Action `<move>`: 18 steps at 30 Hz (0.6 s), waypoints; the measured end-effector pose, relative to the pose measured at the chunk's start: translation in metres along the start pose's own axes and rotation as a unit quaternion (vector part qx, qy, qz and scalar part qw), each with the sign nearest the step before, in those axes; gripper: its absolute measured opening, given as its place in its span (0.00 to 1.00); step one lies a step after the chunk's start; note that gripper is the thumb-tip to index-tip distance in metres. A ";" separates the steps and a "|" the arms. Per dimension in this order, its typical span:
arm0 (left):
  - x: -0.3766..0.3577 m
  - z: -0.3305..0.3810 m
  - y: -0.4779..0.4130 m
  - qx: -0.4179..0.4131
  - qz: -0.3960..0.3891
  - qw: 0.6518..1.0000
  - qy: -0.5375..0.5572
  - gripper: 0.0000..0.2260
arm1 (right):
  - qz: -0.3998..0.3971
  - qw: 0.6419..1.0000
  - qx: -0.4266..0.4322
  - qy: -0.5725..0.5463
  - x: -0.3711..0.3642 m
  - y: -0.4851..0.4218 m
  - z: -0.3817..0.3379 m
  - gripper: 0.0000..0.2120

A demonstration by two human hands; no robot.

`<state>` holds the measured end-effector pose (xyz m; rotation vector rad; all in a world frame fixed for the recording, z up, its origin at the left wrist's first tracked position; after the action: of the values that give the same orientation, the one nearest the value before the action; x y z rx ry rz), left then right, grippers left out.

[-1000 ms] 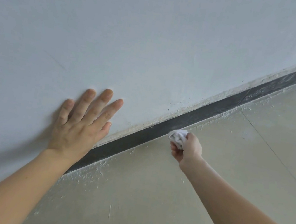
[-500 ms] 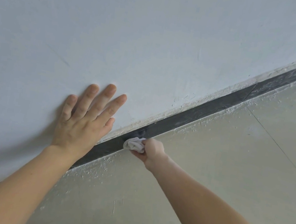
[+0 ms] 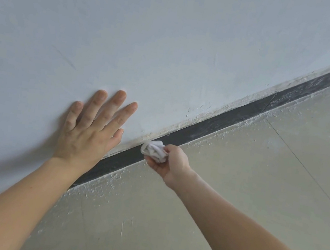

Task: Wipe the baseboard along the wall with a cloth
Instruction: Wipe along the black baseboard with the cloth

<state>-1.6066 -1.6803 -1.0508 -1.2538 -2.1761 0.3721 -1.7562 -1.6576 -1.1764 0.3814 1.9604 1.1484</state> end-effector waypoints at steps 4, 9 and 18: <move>0.000 -0.001 0.000 0.002 -0.005 1.000 0.003 0.28 | 0.017 0.999 0.041 0.012 -0.005 0.005 -0.028 0.11; 0.001 -0.002 -0.001 0.002 -0.010 1.000 -0.005 0.29 | 0.066 0.984 0.121 -0.117 0.020 0.007 -0.074 0.10; 0.003 -0.002 -0.002 -0.033 -0.056 0.998 -0.015 0.31 | 0.084 0.991 0.016 0.106 0.027 -0.007 0.009 0.06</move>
<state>-1.6081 -1.6790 -1.0468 -1.1610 -2.2895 0.2775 -1.7656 -1.6401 -1.1983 0.4652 2.1655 1.3123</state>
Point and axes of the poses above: each hand's wrist, its own y-axis away from the middle knuckle, its own x-axis out of the back of the hand, z = x × y, the point moved 5 cm from there along -y, towards the middle knuckle, and after that the axes turned 9 degrees about -y, right-handed, at the moved point
